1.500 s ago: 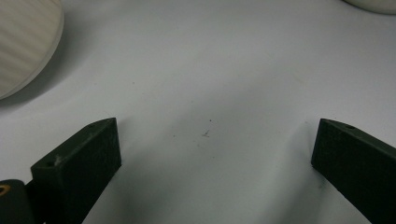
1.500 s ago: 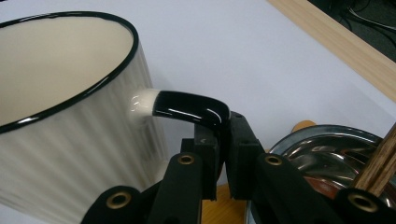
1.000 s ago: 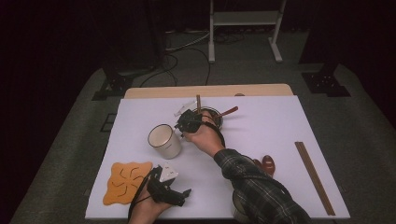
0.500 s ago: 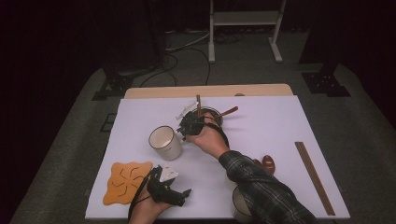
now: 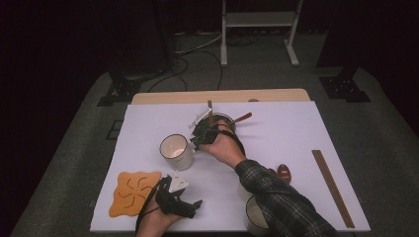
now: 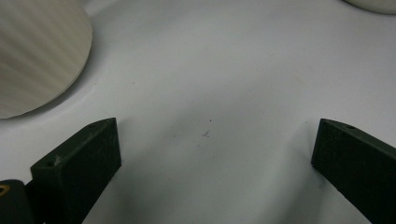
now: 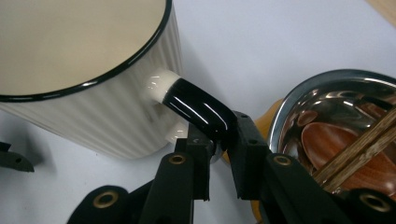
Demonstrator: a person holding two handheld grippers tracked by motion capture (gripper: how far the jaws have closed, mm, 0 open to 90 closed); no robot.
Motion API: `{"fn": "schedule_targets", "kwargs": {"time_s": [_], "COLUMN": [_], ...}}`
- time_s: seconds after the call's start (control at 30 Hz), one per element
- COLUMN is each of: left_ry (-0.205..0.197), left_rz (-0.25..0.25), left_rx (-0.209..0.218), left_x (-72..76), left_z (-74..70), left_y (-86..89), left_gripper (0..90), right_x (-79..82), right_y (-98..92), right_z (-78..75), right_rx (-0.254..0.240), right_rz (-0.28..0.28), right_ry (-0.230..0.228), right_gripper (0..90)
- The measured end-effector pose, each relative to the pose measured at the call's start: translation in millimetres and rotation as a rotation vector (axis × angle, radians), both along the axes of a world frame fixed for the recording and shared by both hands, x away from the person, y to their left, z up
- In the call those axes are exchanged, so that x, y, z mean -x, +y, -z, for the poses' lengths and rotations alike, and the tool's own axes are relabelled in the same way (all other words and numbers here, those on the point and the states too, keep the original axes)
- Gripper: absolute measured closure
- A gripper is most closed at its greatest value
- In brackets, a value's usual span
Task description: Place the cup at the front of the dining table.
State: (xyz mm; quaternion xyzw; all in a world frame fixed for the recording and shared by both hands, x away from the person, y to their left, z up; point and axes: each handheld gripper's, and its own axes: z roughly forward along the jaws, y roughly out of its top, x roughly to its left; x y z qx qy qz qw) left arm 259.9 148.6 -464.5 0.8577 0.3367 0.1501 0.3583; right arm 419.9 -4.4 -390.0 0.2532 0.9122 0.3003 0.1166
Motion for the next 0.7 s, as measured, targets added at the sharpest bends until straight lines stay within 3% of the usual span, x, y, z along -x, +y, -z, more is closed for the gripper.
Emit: {"fn": "schedule_targets", "kwargs": {"time_s": [0.7], "left_ry": [0.000], "left_rz": [0.001], "left_rx": [-0.003], "left_x": [0.0], "left_z": [-0.1], "left_y": [0.1], "left_gripper": [0.3], "right_x": [-1.2], "right_y": [-3.1], "right_z": [4.9], "right_rx": [0.035], "right_rz": [-0.026], "right_ry": [0.027], "right_gripper": [69.6]}}
